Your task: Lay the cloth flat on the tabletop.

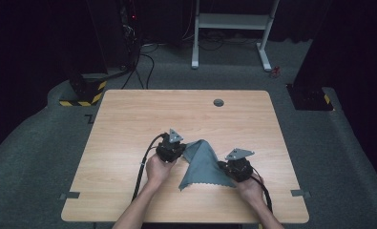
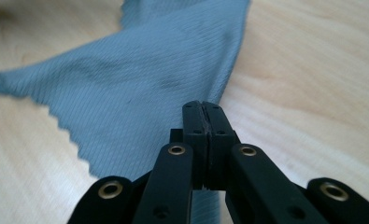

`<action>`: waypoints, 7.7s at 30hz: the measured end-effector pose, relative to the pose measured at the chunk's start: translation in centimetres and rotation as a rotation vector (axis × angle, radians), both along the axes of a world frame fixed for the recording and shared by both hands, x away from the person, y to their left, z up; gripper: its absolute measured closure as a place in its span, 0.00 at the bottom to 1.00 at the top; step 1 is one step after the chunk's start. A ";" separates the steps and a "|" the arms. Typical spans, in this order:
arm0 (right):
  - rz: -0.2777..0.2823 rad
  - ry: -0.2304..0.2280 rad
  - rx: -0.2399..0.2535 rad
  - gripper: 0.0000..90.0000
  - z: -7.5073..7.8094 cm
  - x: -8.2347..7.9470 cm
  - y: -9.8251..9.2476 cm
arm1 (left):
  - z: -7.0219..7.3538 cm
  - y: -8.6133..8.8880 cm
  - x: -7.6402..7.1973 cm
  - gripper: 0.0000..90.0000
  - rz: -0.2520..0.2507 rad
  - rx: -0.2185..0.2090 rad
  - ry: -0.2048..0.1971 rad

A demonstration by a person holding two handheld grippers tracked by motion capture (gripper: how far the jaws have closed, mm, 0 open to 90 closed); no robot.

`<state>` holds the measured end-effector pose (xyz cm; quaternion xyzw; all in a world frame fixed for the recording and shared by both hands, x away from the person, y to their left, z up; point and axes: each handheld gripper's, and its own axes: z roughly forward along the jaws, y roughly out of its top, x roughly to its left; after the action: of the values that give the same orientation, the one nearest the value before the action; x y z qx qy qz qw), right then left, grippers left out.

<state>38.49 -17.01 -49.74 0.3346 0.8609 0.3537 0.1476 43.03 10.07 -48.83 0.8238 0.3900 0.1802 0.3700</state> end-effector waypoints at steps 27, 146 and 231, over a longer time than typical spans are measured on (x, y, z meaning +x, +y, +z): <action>-0.002 -0.001 0.045 0.83 0.5 0.1 -0.2 | -1.7 2.2 -1.5 0.72 0.077 0.094 0.008; 0.054 0.138 0.142 0.75 -0.8 3.3 6.5 | -3.8 6.6 -6.5 0.72 0.114 -0.015 -0.030; -0.108 0.057 0.045 1.00 1.2 7.7 3.7 | -1.3 3.1 -0.6 0.77 0.080 0.104 -0.054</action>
<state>46.15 -13.32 -48.54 0.3936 0.8374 0.3548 0.1343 42.43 13.20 -50.14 0.8204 0.4026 0.2369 0.3297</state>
